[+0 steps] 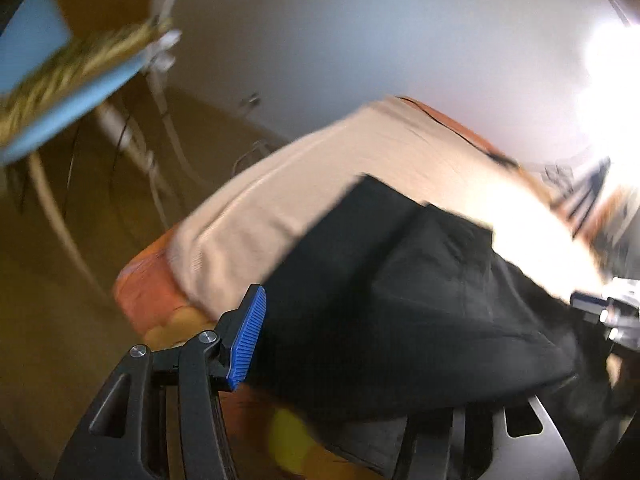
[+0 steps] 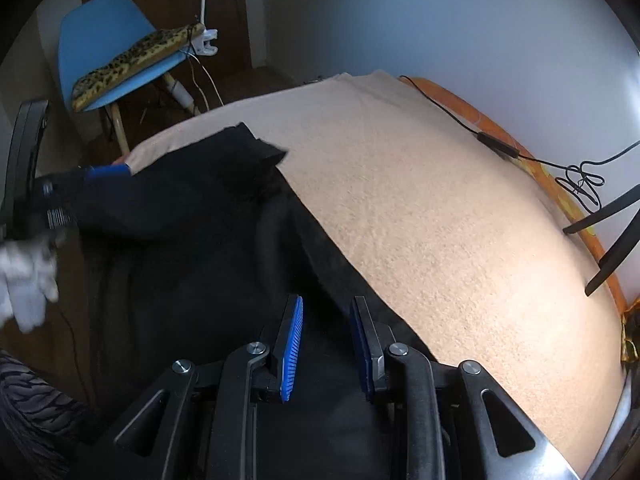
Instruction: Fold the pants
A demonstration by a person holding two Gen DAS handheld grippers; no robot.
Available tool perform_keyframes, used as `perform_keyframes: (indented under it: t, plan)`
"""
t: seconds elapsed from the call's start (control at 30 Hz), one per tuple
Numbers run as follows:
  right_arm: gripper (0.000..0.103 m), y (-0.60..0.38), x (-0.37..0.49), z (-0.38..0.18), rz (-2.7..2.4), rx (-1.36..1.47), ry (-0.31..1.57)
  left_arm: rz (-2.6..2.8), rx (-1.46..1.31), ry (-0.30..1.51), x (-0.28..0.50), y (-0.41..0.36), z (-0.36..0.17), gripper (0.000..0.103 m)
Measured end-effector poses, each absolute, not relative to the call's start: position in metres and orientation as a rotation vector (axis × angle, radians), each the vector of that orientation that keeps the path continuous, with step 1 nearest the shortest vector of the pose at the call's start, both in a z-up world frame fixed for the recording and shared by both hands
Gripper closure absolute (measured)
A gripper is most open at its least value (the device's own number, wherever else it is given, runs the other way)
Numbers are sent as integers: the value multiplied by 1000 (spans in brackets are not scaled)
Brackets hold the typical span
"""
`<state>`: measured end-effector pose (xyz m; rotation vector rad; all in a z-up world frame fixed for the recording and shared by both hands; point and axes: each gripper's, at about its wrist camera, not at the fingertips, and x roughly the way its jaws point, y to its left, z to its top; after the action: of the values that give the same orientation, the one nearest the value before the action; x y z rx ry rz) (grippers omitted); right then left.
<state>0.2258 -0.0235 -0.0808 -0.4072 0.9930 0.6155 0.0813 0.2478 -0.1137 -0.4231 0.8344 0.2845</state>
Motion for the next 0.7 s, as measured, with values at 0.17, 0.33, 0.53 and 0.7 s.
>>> perform_keyframes:
  t: [0.17, 0.33, 0.53, 0.7]
  plan:
    - [69, -31, 238, -88, 607, -412, 1008, 344, -510, 838, 72, 271, -124, 57]
    - [60, -33, 243, -102, 609, -475, 1049, 350, -455, 836, 72, 265, -119, 57]
    - [60, -45, 242, -106, 652, -461, 1080, 319, -409, 825, 70, 248, -102, 57]
    - [77, -55, 244, -107, 661, -452, 1099, 294, -339, 831, 66, 217, -94, 57]
